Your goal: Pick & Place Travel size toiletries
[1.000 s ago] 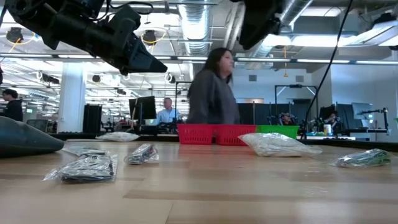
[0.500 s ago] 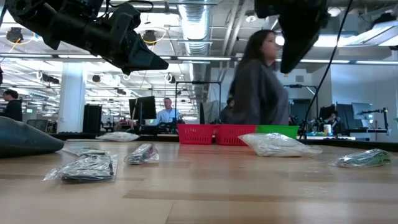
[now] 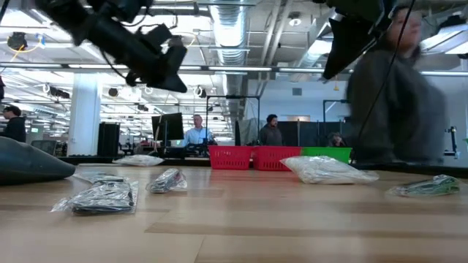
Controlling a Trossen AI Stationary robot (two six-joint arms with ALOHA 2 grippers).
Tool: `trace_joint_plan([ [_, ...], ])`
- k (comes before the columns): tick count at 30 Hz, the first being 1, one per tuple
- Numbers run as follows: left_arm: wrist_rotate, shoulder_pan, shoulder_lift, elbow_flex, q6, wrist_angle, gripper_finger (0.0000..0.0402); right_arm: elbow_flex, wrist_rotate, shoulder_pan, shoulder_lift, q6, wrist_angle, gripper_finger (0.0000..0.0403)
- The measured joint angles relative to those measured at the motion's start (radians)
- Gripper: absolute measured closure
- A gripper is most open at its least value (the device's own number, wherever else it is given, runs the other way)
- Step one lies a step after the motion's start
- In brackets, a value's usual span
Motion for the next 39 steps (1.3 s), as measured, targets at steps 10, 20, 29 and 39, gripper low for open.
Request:
trace_joint_plan([
  [10, 0.079, 0.316, 0.118, 0.413, -0.012, -0.580, 0.0401, 0.000, 0.040, 0.014, 0.000, -0.024, -0.032, 0.0349],
  [20, 0.255, 0.591, 0.452, 0.710, -0.065, -0.866, 0.0401, 0.000, 0.068, 0.016, 0.000, -0.027, -0.037, 0.0349],
  [29, 0.272, 0.724, 0.690, 0.927, -0.180, -1.088, 0.0401, 0.000, 0.083, 0.022, 0.000, -0.034, -0.036, 0.0349],
  [39, 0.366, 0.748, 0.786, 1.013, -0.321, -1.209, 0.0401, -0.043, 0.097, 0.041, 0.000, -0.037, -0.009, 0.0349],
])
